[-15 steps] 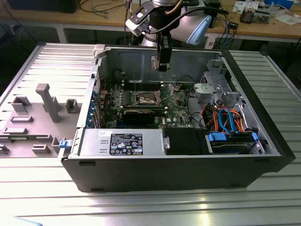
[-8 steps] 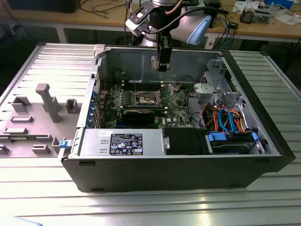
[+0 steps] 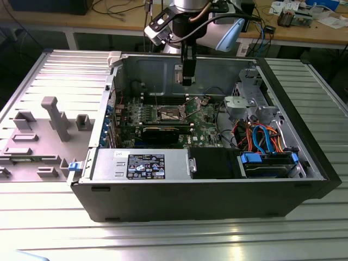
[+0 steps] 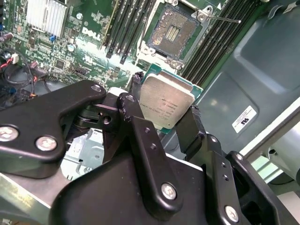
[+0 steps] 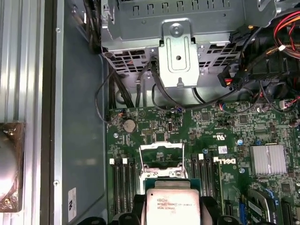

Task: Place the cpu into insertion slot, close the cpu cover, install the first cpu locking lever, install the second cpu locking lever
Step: 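Place the cpu into insertion slot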

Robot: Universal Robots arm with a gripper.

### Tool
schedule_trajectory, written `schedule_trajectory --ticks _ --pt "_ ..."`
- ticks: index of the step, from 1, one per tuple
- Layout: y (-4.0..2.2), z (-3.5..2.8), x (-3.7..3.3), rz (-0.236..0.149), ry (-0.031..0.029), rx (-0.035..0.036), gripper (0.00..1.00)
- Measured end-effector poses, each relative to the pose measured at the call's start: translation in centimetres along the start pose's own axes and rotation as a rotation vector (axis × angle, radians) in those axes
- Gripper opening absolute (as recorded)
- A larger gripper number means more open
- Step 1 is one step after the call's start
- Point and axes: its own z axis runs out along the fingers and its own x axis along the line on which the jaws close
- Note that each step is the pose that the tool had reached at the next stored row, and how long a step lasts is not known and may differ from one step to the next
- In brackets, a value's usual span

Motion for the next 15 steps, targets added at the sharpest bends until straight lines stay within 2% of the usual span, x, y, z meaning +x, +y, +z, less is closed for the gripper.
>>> schedule_trajectory --ticks 5,15 --pt "-0.09 0.44 -0.06 0.004 -0.0005 0.0 0.54" --pt "-0.09 0.52 -0.07 0.004 0.0 -0.0002 0.54"
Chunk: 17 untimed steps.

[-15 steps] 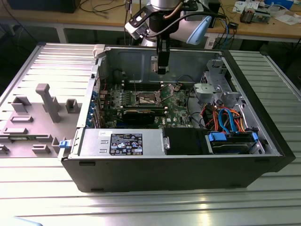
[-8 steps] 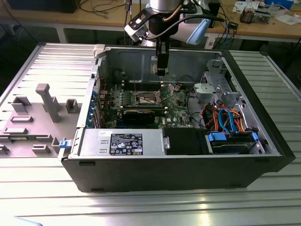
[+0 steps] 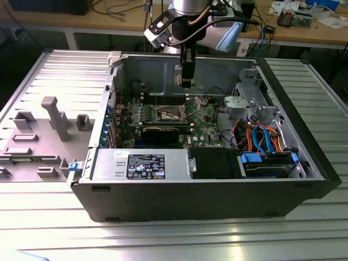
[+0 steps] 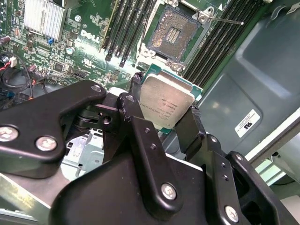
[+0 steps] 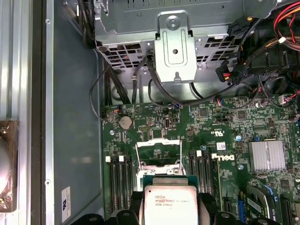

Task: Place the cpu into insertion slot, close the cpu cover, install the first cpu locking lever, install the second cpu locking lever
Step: 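Place the cpu into insertion slot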

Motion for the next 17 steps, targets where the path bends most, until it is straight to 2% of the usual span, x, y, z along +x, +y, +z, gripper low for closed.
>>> schedule_trajectory --ticks 6,10,13,17 --pt "-0.29 0.59 -0.15 -0.033 0.0066 0.0009 0.54" --pt "-1.37 0.97 -0.23 -0.038 0.0126 0.0012 0.54" --pt "-1.51 1.49 -0.2 -0.044 0.0146 0.0015 0.54" --pt "-1.55 1.81 -0.19 -0.049 0.0171 0.0018 0.54"
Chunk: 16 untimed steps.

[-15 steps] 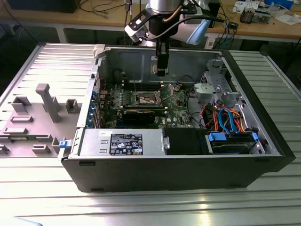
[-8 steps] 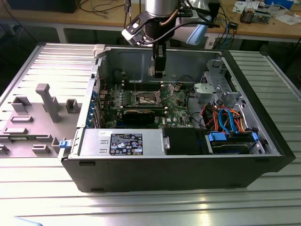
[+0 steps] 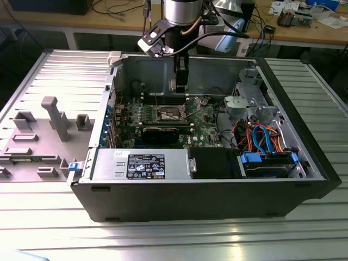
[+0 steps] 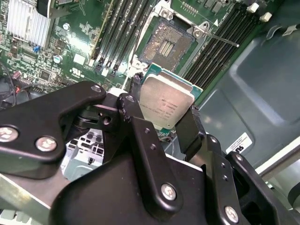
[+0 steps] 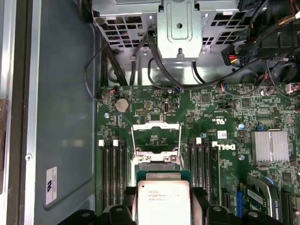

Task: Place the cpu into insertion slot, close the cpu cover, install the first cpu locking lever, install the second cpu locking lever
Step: 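Place the cpu into insertion slot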

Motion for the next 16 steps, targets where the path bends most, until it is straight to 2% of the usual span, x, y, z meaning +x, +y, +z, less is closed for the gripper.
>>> schedule_trajectory --ticks 16 --pt "0.0 0.05 0.0 0.0 0.0002 -0.0001 0.54"
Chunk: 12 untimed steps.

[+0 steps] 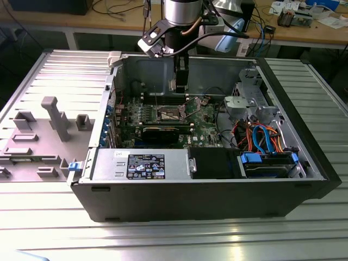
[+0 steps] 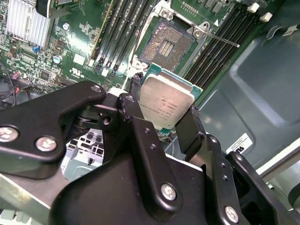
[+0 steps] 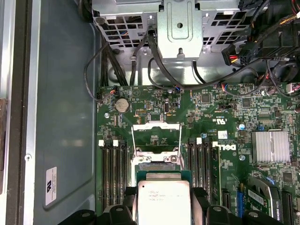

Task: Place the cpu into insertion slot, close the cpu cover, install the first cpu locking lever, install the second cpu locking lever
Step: 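Place the cpu into insertion slot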

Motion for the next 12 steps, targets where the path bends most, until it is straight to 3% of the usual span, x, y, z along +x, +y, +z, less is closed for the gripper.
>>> schedule_trajectory --ticks 10,11,12 --pt "0.0 0.02 0.0 0.0 0.0003 -0.0001 0.54" --pt "-0.47 1.0 -0.04 -0.021 0.0117 0.0008 0.54" --pt "-0.75 1.6 -0.06 -0.022 0.0149 0.0009 0.54"
